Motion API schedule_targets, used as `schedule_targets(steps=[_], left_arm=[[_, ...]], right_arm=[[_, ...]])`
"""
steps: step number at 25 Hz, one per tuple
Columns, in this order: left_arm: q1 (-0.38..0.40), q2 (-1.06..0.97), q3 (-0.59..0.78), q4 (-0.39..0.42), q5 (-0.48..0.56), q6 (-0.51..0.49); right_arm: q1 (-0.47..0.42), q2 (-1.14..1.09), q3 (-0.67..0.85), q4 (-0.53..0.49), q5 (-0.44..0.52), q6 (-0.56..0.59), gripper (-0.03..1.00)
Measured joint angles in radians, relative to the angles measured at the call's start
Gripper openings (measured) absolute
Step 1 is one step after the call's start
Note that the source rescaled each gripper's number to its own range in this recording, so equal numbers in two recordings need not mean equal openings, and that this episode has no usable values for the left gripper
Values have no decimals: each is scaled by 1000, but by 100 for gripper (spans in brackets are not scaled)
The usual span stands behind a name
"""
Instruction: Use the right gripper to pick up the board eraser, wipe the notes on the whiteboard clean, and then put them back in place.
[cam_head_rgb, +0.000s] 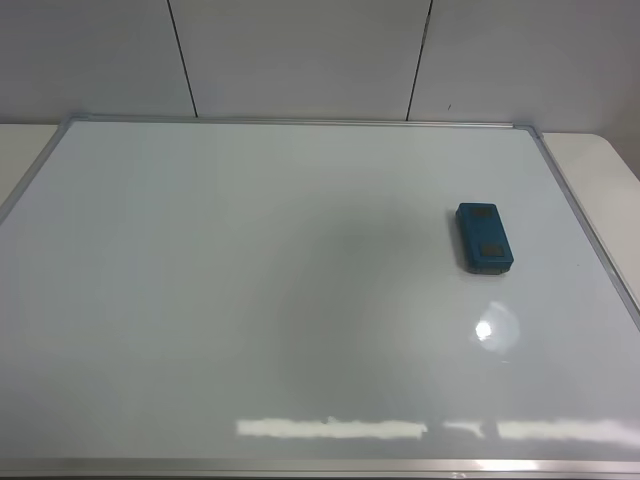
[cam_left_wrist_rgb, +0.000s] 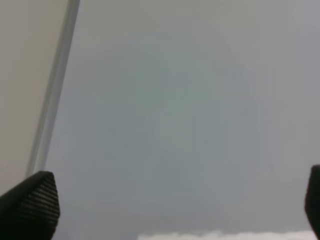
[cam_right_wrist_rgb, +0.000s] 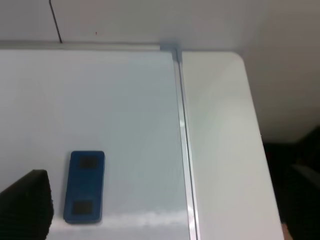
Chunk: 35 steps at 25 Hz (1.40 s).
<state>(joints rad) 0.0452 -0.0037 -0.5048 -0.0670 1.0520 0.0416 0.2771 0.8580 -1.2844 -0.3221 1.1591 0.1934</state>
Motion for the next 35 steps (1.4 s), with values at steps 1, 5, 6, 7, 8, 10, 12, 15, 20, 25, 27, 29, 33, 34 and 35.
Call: schedule_targets(steps=[1, 5, 6, 7, 8, 10, 12, 15, 20, 25, 27, 29, 33, 34, 35], left_arm=[[0, 0, 0, 0, 0, 0], [0, 0, 0, 0, 0, 0], [0, 0, 0, 0, 0, 0], [0, 0, 0, 0, 0, 0], [0, 0, 0, 0, 0, 0], [0, 0, 0, 0, 0, 0], [0, 0, 0, 0, 0, 0], [0, 0, 0, 0, 0, 0], [0, 0, 0, 0, 0, 0], [0, 0, 0, 0, 0, 0], [0, 0, 0, 0, 0, 0], [0, 0, 0, 0, 0, 0], [0, 0, 0, 0, 0, 0], [0, 0, 0, 0, 0, 0], [0, 0, 0, 0, 0, 0]], right_arm=[[0, -27, 0, 5, 0, -16, 79], [0, -136, 1, 65, 2, -83, 79], [0, -164, 1, 85, 2, -97, 79], [0, -186, 1, 104, 2, -109, 79], [0, -211, 1, 126, 2, -123, 79], [0, -259, 1, 159, 2, -148, 79], [0, -304, 10, 189, 1, -170, 79], [0, -388, 88, 226, -6, -207, 79], [0, -572, 346, 300, -78, -237, 79], [0, -739, 532, 337, -140, -244, 79], [0, -799, 577, 337, -139, -244, 79], [0, -844, 593, 337, -139, -244, 79], [0, -862, 595, 353, -140, -256, 73], [0, -862, 595, 365, -140, -270, 70], [0, -862, 595, 373, -140, -286, 65]])
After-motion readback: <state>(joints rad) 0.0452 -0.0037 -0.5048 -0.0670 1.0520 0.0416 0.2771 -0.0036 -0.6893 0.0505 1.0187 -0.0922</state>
